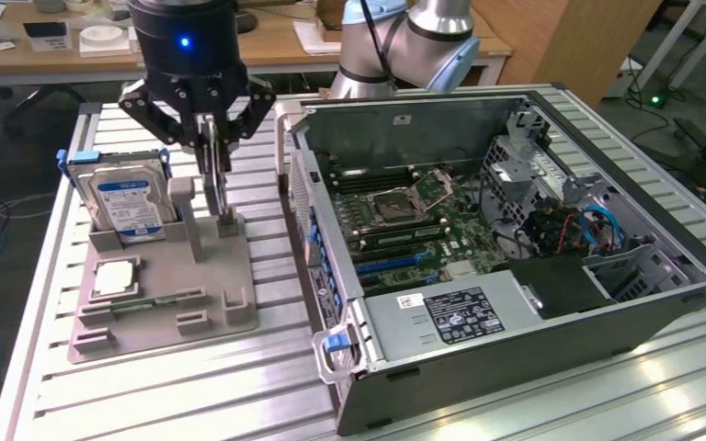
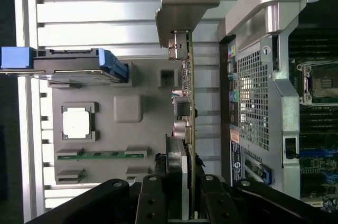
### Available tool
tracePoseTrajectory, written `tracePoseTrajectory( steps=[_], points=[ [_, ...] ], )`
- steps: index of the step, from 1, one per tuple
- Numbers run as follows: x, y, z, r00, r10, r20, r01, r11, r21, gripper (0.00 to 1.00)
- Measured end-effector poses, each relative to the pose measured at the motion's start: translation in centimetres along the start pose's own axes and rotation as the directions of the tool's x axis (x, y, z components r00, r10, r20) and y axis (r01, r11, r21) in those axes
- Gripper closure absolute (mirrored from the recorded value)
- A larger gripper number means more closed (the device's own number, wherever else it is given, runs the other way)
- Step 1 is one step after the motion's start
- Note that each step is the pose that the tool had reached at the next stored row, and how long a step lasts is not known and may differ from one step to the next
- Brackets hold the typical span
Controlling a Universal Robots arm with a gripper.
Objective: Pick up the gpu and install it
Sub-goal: 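Pick up the gpu and move the gpu toward the slot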
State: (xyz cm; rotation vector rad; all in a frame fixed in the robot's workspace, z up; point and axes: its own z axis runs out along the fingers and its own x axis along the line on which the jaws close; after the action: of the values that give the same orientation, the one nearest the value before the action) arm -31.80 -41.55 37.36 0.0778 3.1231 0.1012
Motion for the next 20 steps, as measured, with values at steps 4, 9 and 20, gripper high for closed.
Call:
tracePoseTrajectory(
  steps=[4, 9, 20],
  points=[
    [0.0, 0.06, -1.02, 1.0, 0.0, 0.0, 0.0, 1.0, -0.0014, 0.72],
    [0.0, 0.16, -2.54, 1.0, 0.0, -0.0002, 0.0, 1.0, -0.0053, 0.72],
    [-0.1, 0.22, -3.5, 1.0, -0.001, 0.0028, 0.001, 0.9984, 0.0569, 0.72]
  ],
)
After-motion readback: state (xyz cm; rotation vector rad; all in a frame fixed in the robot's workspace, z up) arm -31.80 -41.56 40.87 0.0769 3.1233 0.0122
